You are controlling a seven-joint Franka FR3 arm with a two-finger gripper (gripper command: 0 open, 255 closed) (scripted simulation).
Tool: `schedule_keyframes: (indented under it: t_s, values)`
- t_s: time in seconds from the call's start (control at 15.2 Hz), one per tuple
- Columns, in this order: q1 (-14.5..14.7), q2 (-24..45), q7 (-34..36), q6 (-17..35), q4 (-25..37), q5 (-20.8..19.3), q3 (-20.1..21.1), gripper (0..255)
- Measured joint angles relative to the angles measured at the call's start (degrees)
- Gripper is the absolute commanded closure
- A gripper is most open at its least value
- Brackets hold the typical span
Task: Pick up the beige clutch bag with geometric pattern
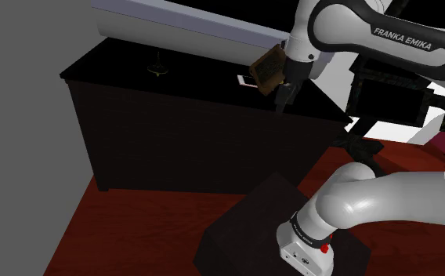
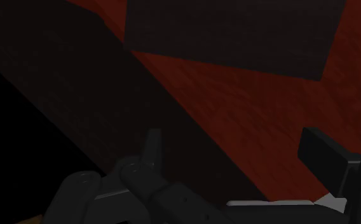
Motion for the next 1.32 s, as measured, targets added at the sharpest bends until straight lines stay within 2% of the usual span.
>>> schedule_keyframes:
  t_s: [0.2,0.66,1.12,1.32]
  values:
    - [-0.9,1.8,0.5,-0.1,2.4,0.8,-1.3,0]
    - [-5.1,12.5,2.3,0.4,15.3,6.2,-9.7,0]
    - [-8.5,23.2,3.2,0.4,27.0,14.6,-19.2,0]
    - [-10.1,28.4,3.4,-1.4,33.5,19.3,-23.7,0]
